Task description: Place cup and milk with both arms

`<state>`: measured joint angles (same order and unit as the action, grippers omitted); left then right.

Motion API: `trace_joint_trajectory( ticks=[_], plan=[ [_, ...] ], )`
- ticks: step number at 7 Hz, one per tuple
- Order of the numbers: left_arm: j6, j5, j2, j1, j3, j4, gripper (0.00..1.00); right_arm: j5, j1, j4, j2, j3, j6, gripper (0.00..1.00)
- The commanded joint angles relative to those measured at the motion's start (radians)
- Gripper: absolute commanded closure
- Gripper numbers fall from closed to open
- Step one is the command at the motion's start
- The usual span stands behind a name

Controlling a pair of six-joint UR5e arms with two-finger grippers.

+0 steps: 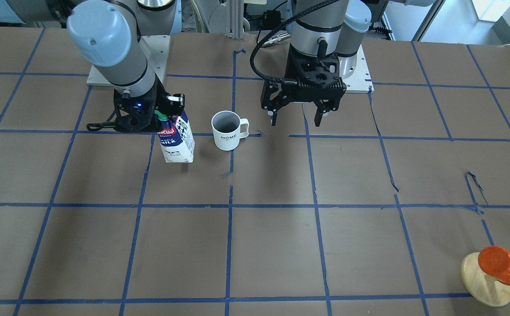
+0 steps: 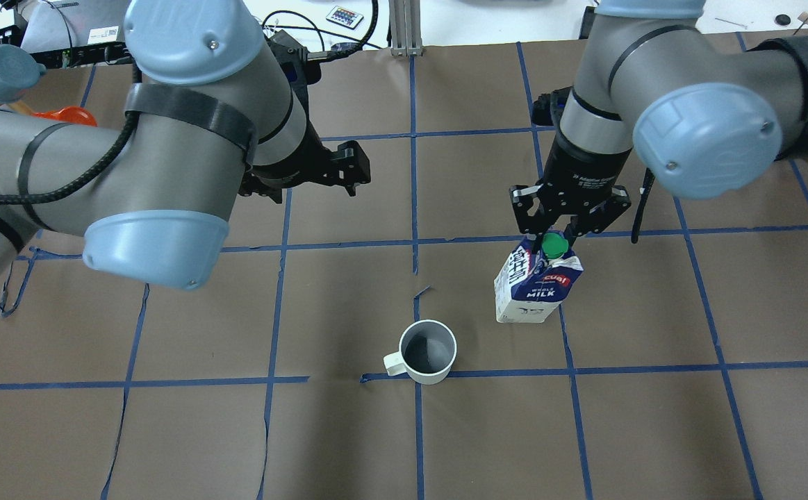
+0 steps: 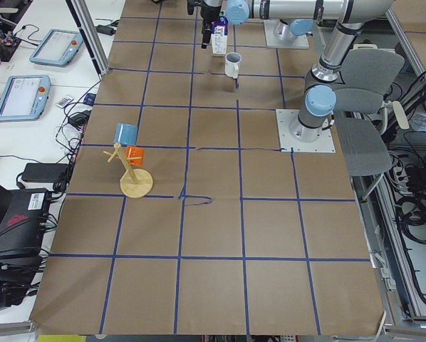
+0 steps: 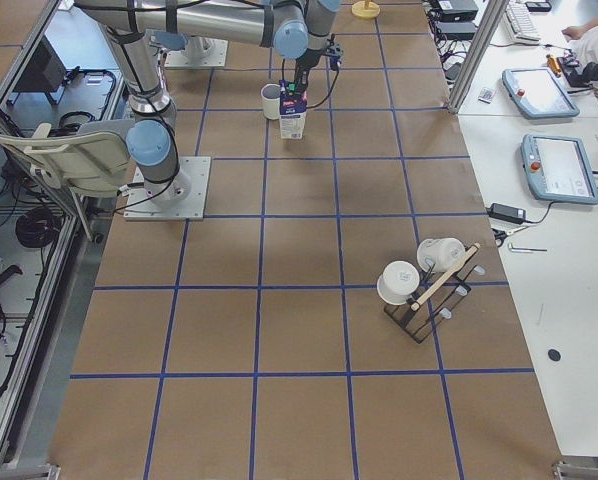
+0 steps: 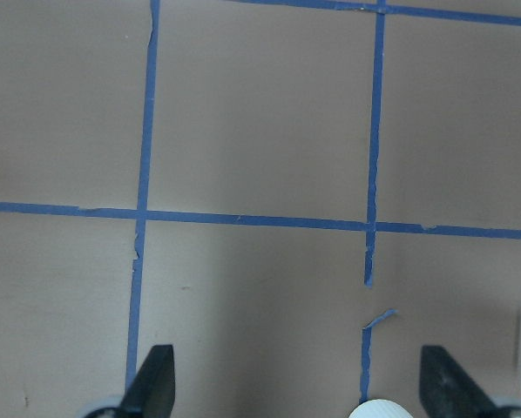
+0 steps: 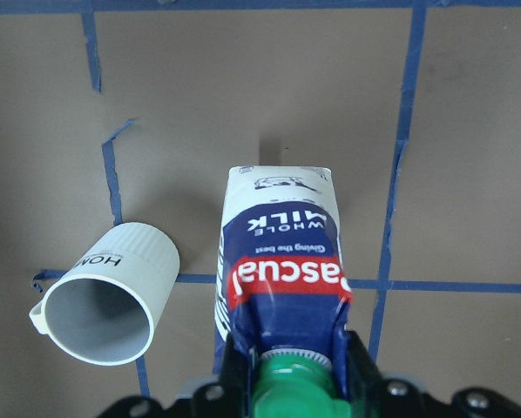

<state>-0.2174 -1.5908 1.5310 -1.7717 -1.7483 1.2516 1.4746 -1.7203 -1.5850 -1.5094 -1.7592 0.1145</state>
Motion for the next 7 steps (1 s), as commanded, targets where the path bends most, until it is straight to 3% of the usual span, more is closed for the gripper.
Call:
trace_joint_trajectory(
  ticks=[1, 4, 7],
  plan=[
    [0.116, 0.033, -0.034, 0.104, 0.07, 0.196, 0.0, 0.0, -0.064, -0.058, 0.0, -0.058, 0.045, 0.77],
    [0.136, 0.038, -0.032, 0.133, 0.125, 0.302, 0.0, -0.004, -0.078, -0.062, 0.003, -0.066, 0.05, 0.69],
    [0.227, 0.044, -0.034, 0.184, 0.138, 0.316, 0.0, -0.036, -0.076, -0.064, 0.005, -0.065, 0.059, 0.66]
  ],
)
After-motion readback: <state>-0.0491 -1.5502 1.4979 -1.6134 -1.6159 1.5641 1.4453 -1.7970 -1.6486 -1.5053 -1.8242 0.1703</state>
